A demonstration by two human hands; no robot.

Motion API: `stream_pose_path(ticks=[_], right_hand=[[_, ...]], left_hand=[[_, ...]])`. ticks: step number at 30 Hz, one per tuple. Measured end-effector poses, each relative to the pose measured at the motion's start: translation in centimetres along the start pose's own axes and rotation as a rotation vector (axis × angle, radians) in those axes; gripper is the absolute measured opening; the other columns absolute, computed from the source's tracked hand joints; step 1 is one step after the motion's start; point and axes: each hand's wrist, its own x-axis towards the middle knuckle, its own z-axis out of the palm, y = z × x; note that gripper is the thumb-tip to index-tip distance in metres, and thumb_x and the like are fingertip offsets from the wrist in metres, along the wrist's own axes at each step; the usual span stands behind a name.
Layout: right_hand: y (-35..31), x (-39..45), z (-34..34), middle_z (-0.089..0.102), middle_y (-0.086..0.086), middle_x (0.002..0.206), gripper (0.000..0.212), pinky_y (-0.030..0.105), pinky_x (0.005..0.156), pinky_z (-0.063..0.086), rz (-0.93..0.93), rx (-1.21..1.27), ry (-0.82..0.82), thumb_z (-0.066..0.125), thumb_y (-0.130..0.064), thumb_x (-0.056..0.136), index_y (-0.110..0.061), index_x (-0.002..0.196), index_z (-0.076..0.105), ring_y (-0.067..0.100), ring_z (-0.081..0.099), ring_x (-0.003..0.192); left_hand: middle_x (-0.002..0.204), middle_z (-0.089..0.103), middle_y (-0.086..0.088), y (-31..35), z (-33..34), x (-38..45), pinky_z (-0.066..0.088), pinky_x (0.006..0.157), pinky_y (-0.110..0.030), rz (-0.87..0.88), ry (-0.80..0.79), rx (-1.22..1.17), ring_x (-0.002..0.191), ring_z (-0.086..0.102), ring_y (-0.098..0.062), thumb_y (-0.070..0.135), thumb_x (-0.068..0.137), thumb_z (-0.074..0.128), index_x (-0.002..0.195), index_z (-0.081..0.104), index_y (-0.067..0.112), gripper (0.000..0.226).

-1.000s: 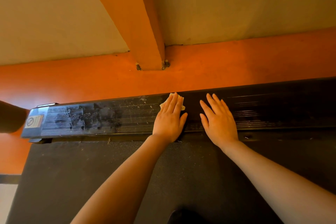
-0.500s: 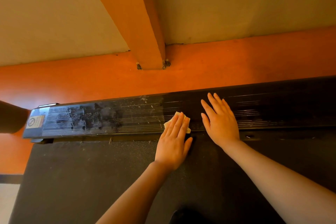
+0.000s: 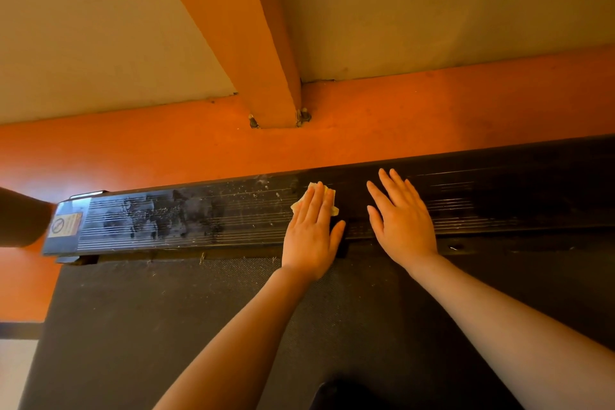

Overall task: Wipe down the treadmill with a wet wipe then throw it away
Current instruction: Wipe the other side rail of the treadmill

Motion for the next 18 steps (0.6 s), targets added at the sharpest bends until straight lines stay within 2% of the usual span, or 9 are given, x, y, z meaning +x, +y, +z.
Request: stream_pose_path(ticks=[3, 8, 12, 15, 18], right_hand=[[0.0, 0.1, 0.0, 0.045, 0.016, 0.148, 0.043, 0.043, 0.112, 0.025, 0.006, 0.002, -0.007, 0.053, -0.027, 0.098, -0.01, 0.137, 0.055, 0.034, 0.038, 0.14], [0.0, 0.1, 0.1, 0.045, 0.016, 0.147, 0.043, 0.042, 0.111, 0.025, 0.007, -0.001, -0.001, 0.055, -0.026, 0.097, -0.01, 0.136, 0.055, 0.034, 0.038, 0.139], [0.1, 0.1, 0.2, 0.043, 0.016, 0.149, 0.043, 0.043, 0.113, 0.025, 0.001, -0.011, -0.014, 0.053, -0.027, 0.098, -0.011, 0.138, 0.053, 0.033, 0.036, 0.14], [0.1, 0.1, 0.2, 0.044, 0.016, 0.149, 0.043, 0.042, 0.113, 0.024, 0.003, -0.009, -0.011, 0.052, -0.028, 0.098, -0.012, 0.138, 0.053, 0.032, 0.037, 0.14], [0.1, 0.1, 0.2, 0.044, 0.016, 0.148, 0.043, 0.042, 0.112, 0.025, 0.005, -0.006, -0.004, 0.054, -0.028, 0.097, -0.012, 0.137, 0.054, 0.033, 0.037, 0.14]], left_hand=[[0.161, -0.009, 0.002, -0.2, 0.7, -1.8, -0.011, 0.117, -0.027, 0.041, 0.005, 0.053, 0.147, -0.019, -0.012, 0.056, 0.097, 0.013, 0.153, -0.002, 0.024, 0.067], [0.161, -0.008, 0.002, -0.9, 0.8, -2.1, -0.009, 0.118, -0.028, 0.068, 0.001, 0.057, 0.148, -0.018, -0.012, 0.056, 0.096, 0.012, 0.153, -0.001, 0.025, 0.066], [0.161, -0.008, 0.001, -0.9, 0.2, -0.7, -0.002, 0.121, -0.031, 0.016, 0.007, 0.007, 0.149, -0.015, -0.014, 0.055, 0.098, 0.014, 0.155, 0.002, 0.022, 0.067], [0.162, -0.01, 0.001, -1.1, -0.4, 1.0, -0.002, 0.122, -0.031, -0.038, -0.001, -0.008, 0.148, -0.017, -0.013, 0.049, 0.102, 0.024, 0.155, 0.0, 0.022, 0.064], [0.162, -0.012, 0.002, -1.3, -1.0, 2.1, -0.003, 0.118, -0.03, -0.073, -0.015, -0.022, 0.147, -0.018, -0.012, 0.049, 0.103, 0.025, 0.156, -0.001, 0.023, 0.065]])
